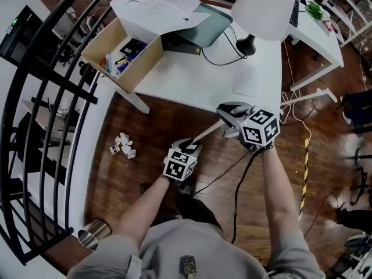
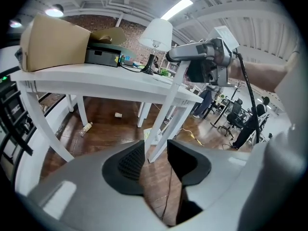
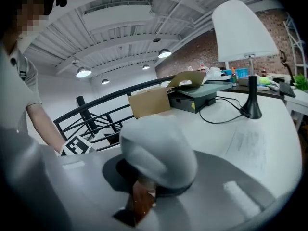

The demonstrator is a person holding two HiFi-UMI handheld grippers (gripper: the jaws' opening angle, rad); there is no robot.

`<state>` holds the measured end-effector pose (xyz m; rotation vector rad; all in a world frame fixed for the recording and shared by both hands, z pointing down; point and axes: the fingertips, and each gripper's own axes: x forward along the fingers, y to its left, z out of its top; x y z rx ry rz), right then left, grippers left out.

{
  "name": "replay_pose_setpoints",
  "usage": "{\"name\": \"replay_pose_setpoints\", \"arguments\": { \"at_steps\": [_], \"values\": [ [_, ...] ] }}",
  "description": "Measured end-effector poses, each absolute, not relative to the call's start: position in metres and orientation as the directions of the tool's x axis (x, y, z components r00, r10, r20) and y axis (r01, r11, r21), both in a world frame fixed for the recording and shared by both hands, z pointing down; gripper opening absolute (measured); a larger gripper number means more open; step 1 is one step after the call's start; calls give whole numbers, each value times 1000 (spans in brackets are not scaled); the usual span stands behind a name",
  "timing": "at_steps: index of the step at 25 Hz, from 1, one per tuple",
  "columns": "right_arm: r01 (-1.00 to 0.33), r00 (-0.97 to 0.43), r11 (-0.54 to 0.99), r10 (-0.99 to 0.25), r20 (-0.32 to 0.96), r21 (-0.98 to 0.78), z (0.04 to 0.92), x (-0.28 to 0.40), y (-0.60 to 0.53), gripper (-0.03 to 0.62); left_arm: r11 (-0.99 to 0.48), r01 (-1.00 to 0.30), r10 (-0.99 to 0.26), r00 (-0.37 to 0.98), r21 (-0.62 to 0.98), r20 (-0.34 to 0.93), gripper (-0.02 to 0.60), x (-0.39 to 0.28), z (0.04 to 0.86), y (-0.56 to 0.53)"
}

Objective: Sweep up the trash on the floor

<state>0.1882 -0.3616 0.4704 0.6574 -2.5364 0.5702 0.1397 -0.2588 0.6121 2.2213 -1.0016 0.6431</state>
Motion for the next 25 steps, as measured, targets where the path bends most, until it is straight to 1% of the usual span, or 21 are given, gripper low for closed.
{"name": "replay_pose_setpoints", "arguments": {
  "at_steps": [3,6,8,10,13,19,22,25],
  "values": [
    [-461,-818,844,-284,501,-274,459,163,-355,43,-525,-790,-501,588,317,636,153,139,614,-272],
    [-399,-843,877,-236,483,-268,446,141,-346,43,-562,-776,-509,597,286,620,153,150,615,-291],
    [-366,-856,891,-210,472,-268,440,128,-341,43,-613,-749,-500,615,252,610,122,160,614,-299],
    [-339,-867,899,-185,463,-277,437,122,-338,44,-652,-723,-494,633,228,597,109,170,615,-303],
    [-315,-874,903,-157,459,-292,439,120,-337,46,-669,-706,-487,653,234,580,109,176,617,-304],
    [-305,-882,895,-136,450,-327,458,124,-340,46,-680,-701,-471,643,216,604,98,182,635,-303],
    [-333,-879,881,-161,448,-336,472,131,-351,46,-660,-721,-483,623,212,615,97,184,648,-308],
    [-377,-865,873,-213,454,-309,482,139,-368,44,-640,-739,-500,610,212,615,97,186,657,-318]
  ]
}}
